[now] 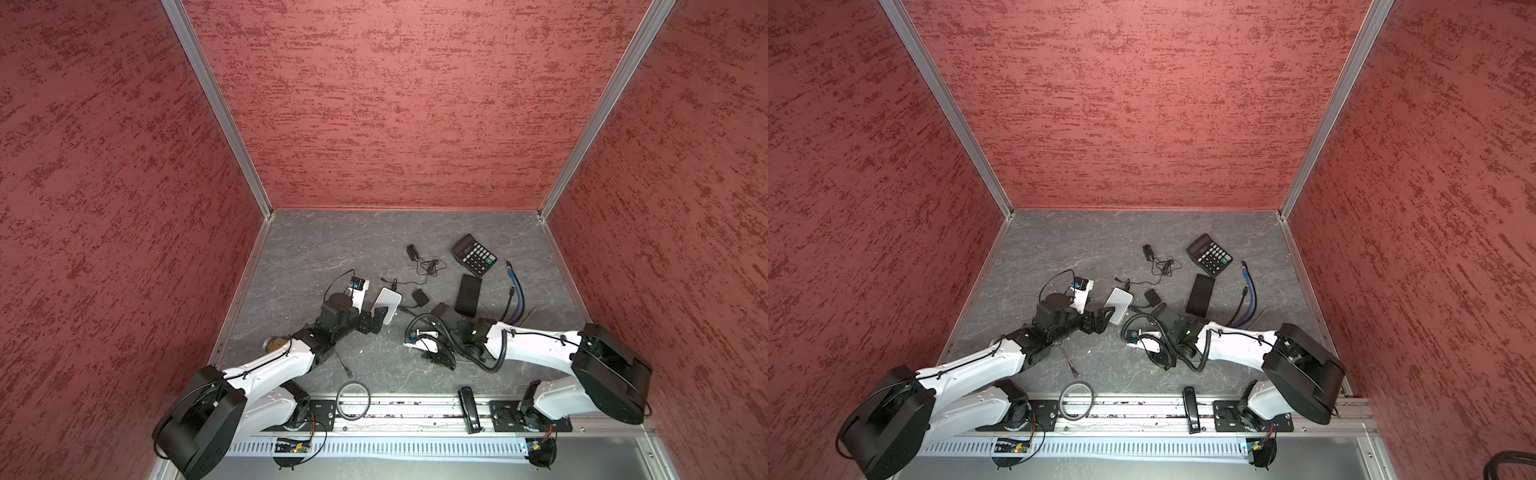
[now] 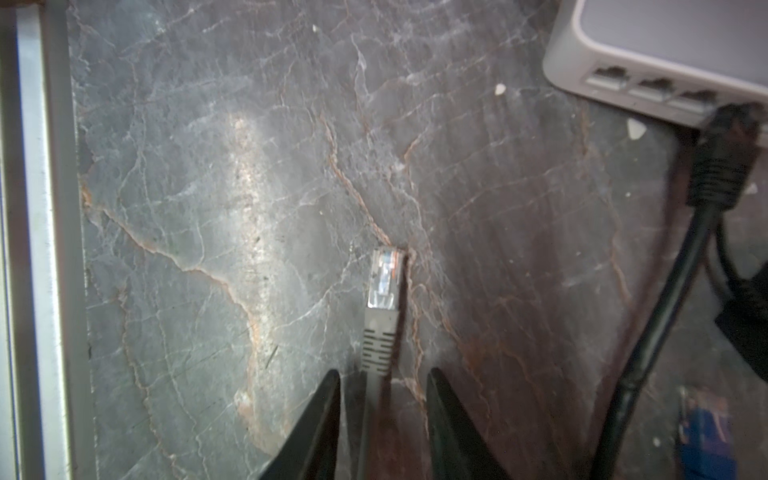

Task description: Insert the plug into the switch port

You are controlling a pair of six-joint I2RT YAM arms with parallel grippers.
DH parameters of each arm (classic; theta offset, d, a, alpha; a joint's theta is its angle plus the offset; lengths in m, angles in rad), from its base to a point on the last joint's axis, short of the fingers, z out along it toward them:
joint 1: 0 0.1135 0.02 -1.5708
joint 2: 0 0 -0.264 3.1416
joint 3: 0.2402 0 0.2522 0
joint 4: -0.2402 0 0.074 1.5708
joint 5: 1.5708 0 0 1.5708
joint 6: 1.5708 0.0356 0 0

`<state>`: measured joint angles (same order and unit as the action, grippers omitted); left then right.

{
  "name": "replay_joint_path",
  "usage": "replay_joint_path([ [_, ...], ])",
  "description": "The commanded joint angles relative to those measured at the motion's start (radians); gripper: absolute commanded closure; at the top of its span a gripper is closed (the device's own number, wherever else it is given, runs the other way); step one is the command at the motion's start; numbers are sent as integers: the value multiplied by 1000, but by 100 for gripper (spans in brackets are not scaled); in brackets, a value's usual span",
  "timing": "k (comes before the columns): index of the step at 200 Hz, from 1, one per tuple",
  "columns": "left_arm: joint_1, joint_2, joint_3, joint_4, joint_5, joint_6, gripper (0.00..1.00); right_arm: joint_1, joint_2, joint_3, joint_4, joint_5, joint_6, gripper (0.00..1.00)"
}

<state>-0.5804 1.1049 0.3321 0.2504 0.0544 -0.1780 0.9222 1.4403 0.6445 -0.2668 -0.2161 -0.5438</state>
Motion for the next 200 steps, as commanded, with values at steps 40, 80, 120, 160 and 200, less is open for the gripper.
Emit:
replay_joint_path([
  [40,10,-11,-28,21,12,11,0,13,55,53,-9,-20,-27,64],
  [80,13,-10,-33,29,14,9,0,19,73,61,-18,-24,-30,68],
  [120,13,-10,-34,33,16,8,0,26,104,80,-35,-23,-33,74],
  [160,14,-10,-36,32,17,8,0,28,119,90,-49,-30,-35,84],
  [200,15,-10,-35,33,21,9,0,29,97,74,-45,-18,-33,91],
])
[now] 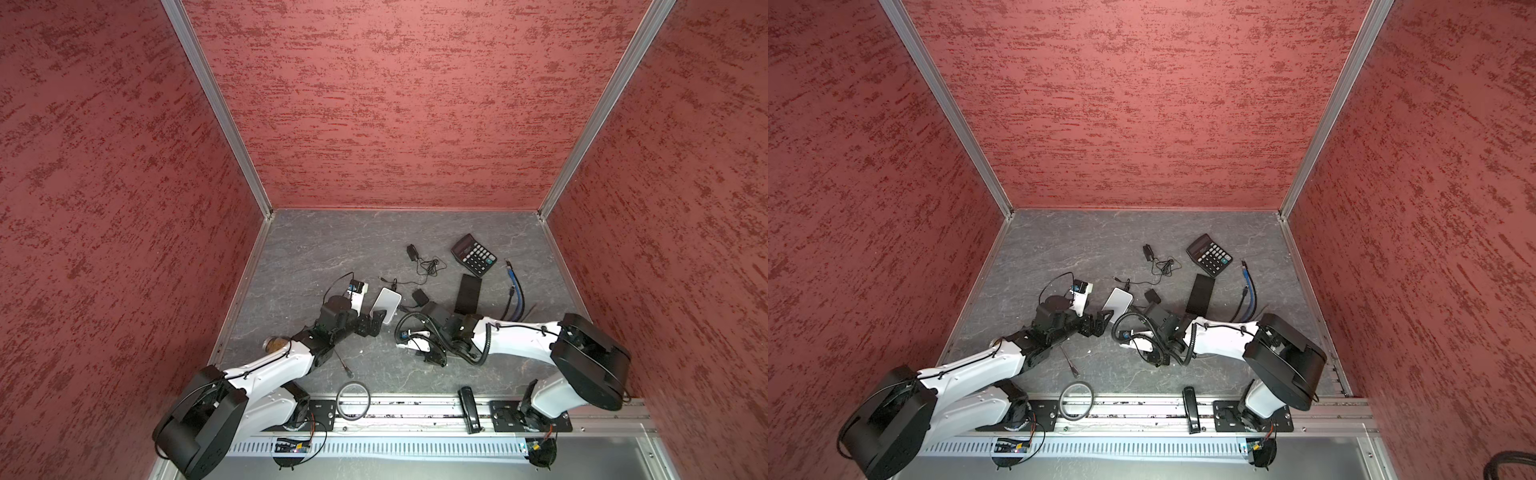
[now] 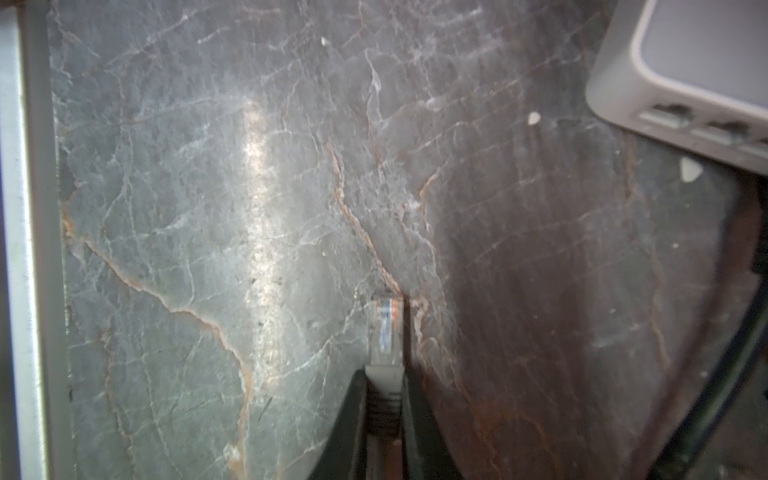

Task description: Insert the plug into the switch port

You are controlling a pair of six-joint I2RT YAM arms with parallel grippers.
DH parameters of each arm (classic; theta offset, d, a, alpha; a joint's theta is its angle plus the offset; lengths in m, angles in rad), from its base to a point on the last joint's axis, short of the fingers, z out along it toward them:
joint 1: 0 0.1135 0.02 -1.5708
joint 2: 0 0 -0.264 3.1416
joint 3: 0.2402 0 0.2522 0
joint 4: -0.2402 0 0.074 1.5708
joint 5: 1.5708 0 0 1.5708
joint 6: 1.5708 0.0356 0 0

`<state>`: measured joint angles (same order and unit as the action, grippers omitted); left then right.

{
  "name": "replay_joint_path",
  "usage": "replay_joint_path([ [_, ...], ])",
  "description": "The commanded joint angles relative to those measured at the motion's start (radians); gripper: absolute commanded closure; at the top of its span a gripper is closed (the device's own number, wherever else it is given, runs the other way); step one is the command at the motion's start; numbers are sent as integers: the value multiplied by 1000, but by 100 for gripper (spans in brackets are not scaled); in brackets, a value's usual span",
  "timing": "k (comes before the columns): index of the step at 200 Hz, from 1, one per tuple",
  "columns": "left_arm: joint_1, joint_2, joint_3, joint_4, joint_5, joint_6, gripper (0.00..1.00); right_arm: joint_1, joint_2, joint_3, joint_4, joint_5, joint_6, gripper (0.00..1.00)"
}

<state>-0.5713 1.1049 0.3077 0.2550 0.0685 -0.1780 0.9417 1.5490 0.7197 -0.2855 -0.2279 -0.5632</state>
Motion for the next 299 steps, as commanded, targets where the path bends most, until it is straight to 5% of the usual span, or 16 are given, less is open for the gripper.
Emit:
replay_joint_path([
  [1,6,-10,-11,28,6,9,0,9,-12,-2,-27,-5,-14,92],
  [113,25,34,35,-22,-29,-31,0,14,-52,6,236,246,308,99],
  [201,59,164,100,-25,-77,-87,0,37,65,17,355,398,367,100],
  [299,76,306,102,192,86,-105,0,49,135,58,433,384,365,100],
])
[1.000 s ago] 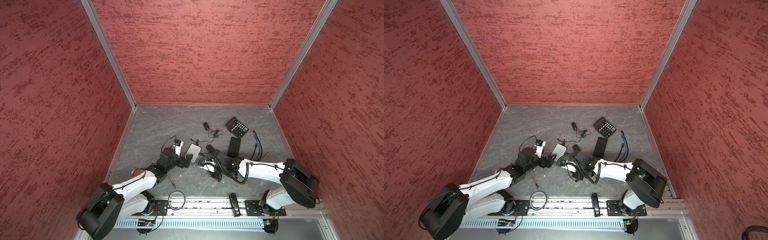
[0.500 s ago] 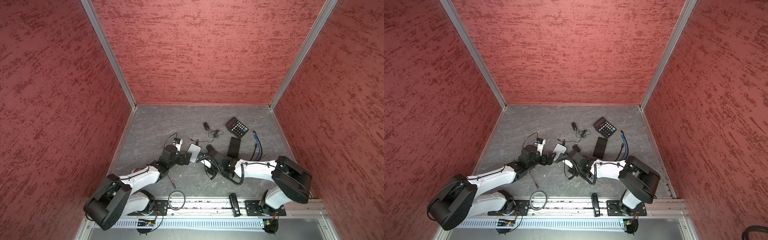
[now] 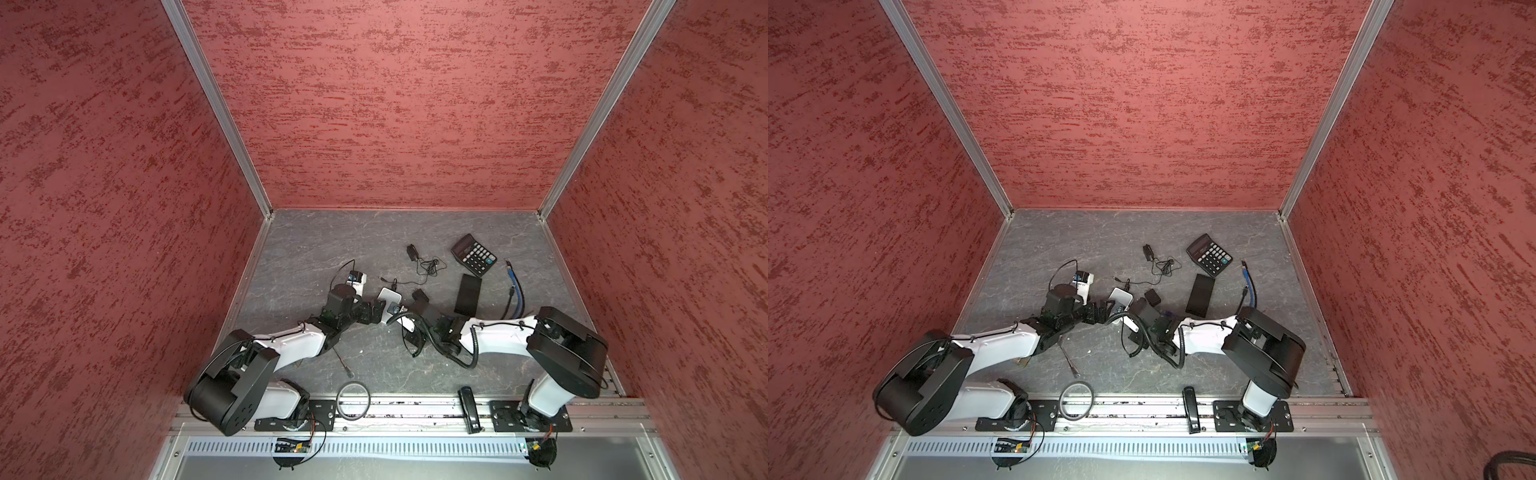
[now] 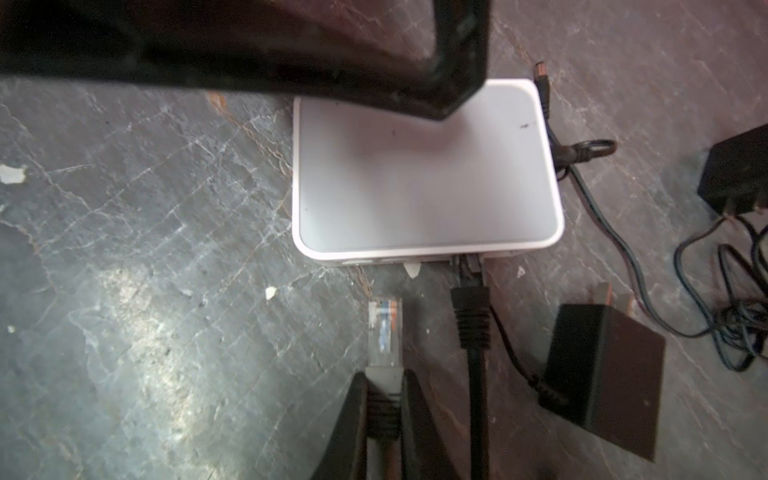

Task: Insert the plug into the switch port
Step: 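Carry grey plug to white box's front port while left gripper holds box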

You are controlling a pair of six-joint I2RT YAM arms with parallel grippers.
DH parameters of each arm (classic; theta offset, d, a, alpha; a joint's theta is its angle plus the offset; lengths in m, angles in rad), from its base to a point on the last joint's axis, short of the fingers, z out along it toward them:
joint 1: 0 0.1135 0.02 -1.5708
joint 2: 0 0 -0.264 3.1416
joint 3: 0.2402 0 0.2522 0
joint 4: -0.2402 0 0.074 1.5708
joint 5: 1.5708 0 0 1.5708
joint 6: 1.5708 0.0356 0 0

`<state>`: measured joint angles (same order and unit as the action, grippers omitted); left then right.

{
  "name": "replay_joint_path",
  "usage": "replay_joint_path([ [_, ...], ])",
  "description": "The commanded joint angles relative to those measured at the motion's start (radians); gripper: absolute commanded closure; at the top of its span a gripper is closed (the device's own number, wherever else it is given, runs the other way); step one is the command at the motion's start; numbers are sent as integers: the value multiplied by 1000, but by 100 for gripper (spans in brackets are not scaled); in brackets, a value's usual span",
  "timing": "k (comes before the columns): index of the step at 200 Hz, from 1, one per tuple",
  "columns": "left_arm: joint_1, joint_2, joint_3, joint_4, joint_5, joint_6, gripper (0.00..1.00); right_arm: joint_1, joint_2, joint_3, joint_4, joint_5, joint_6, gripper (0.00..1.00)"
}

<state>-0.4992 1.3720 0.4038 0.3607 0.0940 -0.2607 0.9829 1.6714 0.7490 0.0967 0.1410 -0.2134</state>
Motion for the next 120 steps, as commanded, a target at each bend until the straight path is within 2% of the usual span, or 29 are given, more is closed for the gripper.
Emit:
replay_joint_path([
  [1,4,40,6,88,61,-23,0,8,14,28,51,16,15,100],
  [48,2,98,-3,165,83,-54,0,8,40,41,55,19,7,100],
  [120,-8,144,-3,201,101,-84,8,8,69,43,82,-5,19,100],
])
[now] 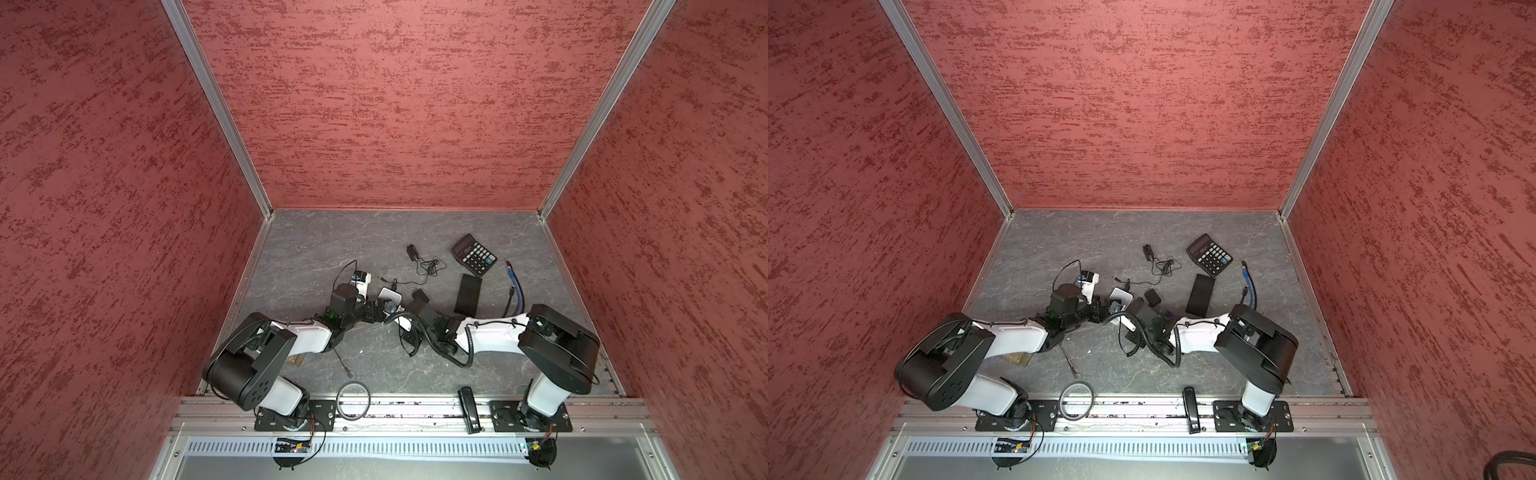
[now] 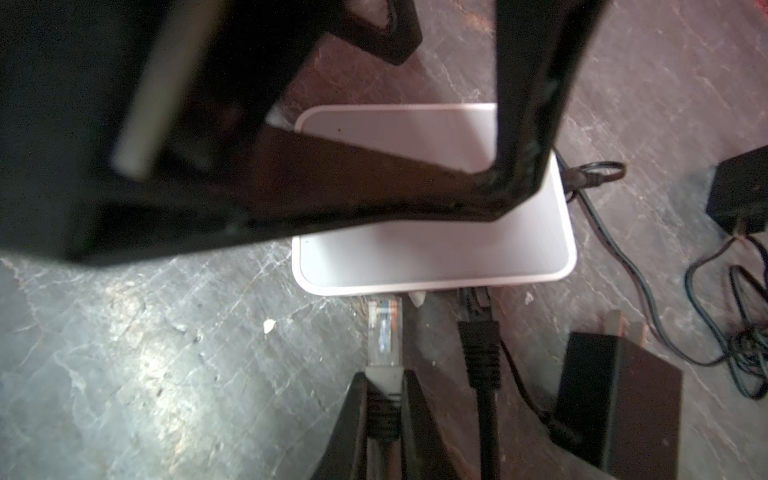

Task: Insert the plug into the switch port
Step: 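Carry grey plug to white box's front port while left gripper holds box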

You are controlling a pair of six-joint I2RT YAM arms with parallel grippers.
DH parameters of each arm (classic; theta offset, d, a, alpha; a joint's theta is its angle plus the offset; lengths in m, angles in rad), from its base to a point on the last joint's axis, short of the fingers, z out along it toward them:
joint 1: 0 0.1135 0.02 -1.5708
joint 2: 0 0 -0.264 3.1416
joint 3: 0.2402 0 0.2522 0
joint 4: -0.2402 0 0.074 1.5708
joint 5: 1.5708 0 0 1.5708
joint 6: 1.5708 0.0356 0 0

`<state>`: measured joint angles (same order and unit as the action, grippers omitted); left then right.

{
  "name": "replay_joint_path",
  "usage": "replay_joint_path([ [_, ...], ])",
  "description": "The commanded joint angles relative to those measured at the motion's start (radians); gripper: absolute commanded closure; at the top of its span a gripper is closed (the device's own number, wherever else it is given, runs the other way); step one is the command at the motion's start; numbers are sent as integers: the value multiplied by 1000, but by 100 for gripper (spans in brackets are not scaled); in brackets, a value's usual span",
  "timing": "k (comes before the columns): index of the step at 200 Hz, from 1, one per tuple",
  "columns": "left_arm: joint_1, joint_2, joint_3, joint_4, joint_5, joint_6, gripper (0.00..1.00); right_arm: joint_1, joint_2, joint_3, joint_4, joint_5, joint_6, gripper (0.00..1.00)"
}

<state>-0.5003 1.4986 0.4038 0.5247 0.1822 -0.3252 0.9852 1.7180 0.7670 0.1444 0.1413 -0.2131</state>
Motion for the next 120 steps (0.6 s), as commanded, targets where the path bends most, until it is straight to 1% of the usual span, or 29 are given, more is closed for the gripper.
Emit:
replay_joint_path([
  [1,-7,17,-3,37,13,-21,9,6,23,25,33,-4,20,100],
  [53,-20,34,-5,47,4,-33,14,7,32,20,30,-13,29,100],
  [74,-29,46,0,47,5,-35,18,9,29,21,41,-17,35,100],
  [93,-38,53,3,48,2,-39,24,10,26,23,51,-31,35,100],
  [104,-43,56,5,47,0,-39,24,10,30,29,49,-31,37,100],
  [120,-49,57,4,42,-8,-40,28,13,32,32,49,-31,35,100],
])
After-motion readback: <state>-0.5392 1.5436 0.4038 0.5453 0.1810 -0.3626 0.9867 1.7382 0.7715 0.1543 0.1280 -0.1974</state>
